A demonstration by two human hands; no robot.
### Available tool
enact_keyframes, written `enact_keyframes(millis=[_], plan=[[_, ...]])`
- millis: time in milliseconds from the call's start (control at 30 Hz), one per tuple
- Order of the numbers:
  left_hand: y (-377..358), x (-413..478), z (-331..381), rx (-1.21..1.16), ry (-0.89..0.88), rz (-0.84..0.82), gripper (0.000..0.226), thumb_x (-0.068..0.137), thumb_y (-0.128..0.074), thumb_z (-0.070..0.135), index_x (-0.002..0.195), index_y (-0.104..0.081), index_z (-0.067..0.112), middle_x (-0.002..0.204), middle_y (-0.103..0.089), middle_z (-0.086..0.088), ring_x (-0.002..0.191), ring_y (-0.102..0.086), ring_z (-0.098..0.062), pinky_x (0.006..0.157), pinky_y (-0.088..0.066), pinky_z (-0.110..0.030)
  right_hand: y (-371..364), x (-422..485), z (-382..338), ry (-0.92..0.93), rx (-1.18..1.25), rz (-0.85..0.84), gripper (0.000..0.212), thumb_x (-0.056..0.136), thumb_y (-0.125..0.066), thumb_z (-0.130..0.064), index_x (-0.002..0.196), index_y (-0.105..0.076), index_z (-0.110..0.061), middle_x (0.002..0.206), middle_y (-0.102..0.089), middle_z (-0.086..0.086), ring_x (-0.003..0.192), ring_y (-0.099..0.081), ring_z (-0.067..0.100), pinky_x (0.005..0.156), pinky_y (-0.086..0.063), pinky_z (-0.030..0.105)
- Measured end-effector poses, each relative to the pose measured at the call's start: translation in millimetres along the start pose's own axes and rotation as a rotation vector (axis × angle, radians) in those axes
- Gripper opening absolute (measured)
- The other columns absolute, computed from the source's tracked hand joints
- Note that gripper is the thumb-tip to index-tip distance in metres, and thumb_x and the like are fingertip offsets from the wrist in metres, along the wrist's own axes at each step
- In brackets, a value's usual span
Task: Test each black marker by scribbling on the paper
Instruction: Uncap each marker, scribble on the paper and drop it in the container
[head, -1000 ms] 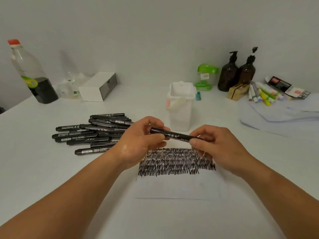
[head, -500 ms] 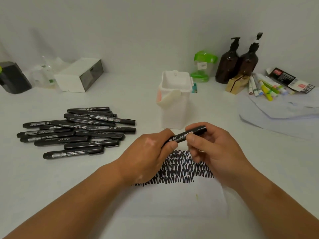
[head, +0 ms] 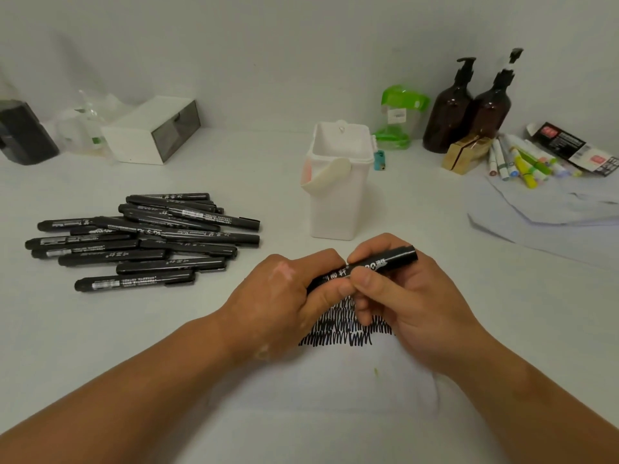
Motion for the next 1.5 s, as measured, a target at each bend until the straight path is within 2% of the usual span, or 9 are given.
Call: enact_keyframes(millis=[200, 267, 433, 633, 733, 867, 1000, 1300, 1500], plan=[[-7, 3, 0, 0.084, -0.002, 0.009, 0.031, 0.097, -0.05, 0.052, 0.11, -0.061, 0.026, 0.061, -0.044, 0.021, 0.053, -0.044, 0.001, 0.052, -0.029, -0.011, 0, 0, 2, 0.035, -0.072, 0.064, 0.019, 0.079, -0.076, -0.032, 0.093, -0.068, -0.023, 0.067, -0.063, 0.002, 0.054, -0.055, 0.021, 0.053, -0.049, 0.03], [-8, 4, -5, 0.091, 0.071, -0.057, 0.05, 0.085, -0.056, 0.069, 0.118, -0.051, 0.031, 0.066, -0.049, 0.021, 0.06, -0.05, 0.003, 0.056, -0.034, -0.014, 5, 3, 3, 0.044, -0.09, 0.123, 0.018, 0.078, -0.076, -0.031, 0.09, -0.067, -0.021, 0.06, -0.059, 0.004, 0.051, -0.053, 0.021, 0.051, -0.048, 0.031], [-1, -6, -20, 0.292, 0.14, -0.339, 0.093, 0.052, -0.057, 0.097, 0.126, -0.041, 0.043, 0.106, -0.044, 0.024, 0.095, -0.048, 0.003, 0.085, -0.043, -0.018, 28, 4, -5, 0.014, 0.058, 0.3, 0.014, 0.069, -0.073, -0.028, 0.073, -0.064, -0.019, 0.051, -0.047, 0.003, 0.046, -0.045, 0.02, 0.043, -0.04, 0.029], [4, -9, -26, 0.365, 0.162, -0.375, 0.104, 0.057, -0.053, 0.097, 0.145, -0.035, 0.044, 0.124, -0.036, 0.02, 0.114, -0.04, -0.005, 0.104, -0.039, -0.027, 43, -2, -30, -0.087, 0.048, 0.283, 0.024, 0.077, -0.059, -0.019, 0.086, -0.08, -0.012, 0.069, -0.066, 0.016, 0.061, -0.065, 0.025, 0.053, -0.056, 0.033], [6, -11, -29, 0.361, 0.177, -0.369, 0.096, 0.061, -0.051, 0.095, 0.144, -0.034, 0.05, 0.122, -0.034, 0.02, 0.111, -0.038, -0.006, 0.103, -0.039, -0.029, 42, -8, -36, -0.12, -0.181, 0.229, 0.011, 0.07, -0.07, -0.016, 0.08, -0.073, -0.014, 0.061, -0.061, 0.013, 0.055, -0.058, 0.024, 0.051, -0.051, 0.029], [1, -12, -23, 0.345, 0.133, -0.292, 0.084, 0.068, -0.049, 0.092, 0.141, -0.041, 0.05, 0.117, -0.037, 0.018, 0.105, -0.04, -0.006, 0.095, -0.038, -0.025, 31, -19, -30, -0.166, -0.31, 0.204, 0.021, 0.067, -0.073, -0.033, 0.071, -0.062, -0.016, 0.056, -0.06, 0.01, 0.048, -0.055, 0.022, 0.044, -0.045, 0.03], [-11, -12, -15, 0.371, 0.1, -0.288, 0.084, 0.068, -0.045, 0.093, 0.141, -0.041, 0.051, 0.113, -0.036, 0.017, 0.1, -0.037, -0.005, 0.092, -0.036, -0.023, 19, -23, -14, -0.178, -0.355, 0.215, 0.004, 0.076, -0.067, -0.022, 0.076, -0.069, -0.019, 0.054, -0.06, 0.007, 0.044, -0.054, 0.021, 0.042, -0.044, 0.029], [-17, -12, -18, 0.392, 0.124, -0.329, 0.089, 0.064, -0.044, 0.096, 0.141, -0.037, 0.053, 0.111, -0.034, 0.016, 0.099, -0.038, -0.006, 0.089, -0.037, -0.024, 19, -23, -2, -0.193, -0.609, 0.27, 0.018, 0.086, -0.072, -0.015, 0.071, -0.064, -0.02, 0.051, -0.063, 0.008, 0.042, -0.056, 0.017, 0.043, -0.045, 0.024], [-17, -11, -19, 0.387, 0.135, -0.338, 0.092, 0.061, -0.043, 0.097, 0.141, -0.036, 0.053, 0.109, -0.033, 0.017, 0.095, -0.037, -0.007, 0.087, -0.035, -0.023, 17, -23, -5, -0.198, -0.61, 0.255, 0.014, 0.084, -0.073, -0.014, 0.077, -0.07, -0.025, 0.052, -0.065, 0.01, 0.042, -0.059, 0.017, 0.044, -0.047, 0.02]])
Point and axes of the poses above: each hand's wrist, its own x-axis towards the middle knuckle, its own y-axis out of the back of the hand, z = x × y, the point moved 1 cm from there along x, towards the middle knuckle
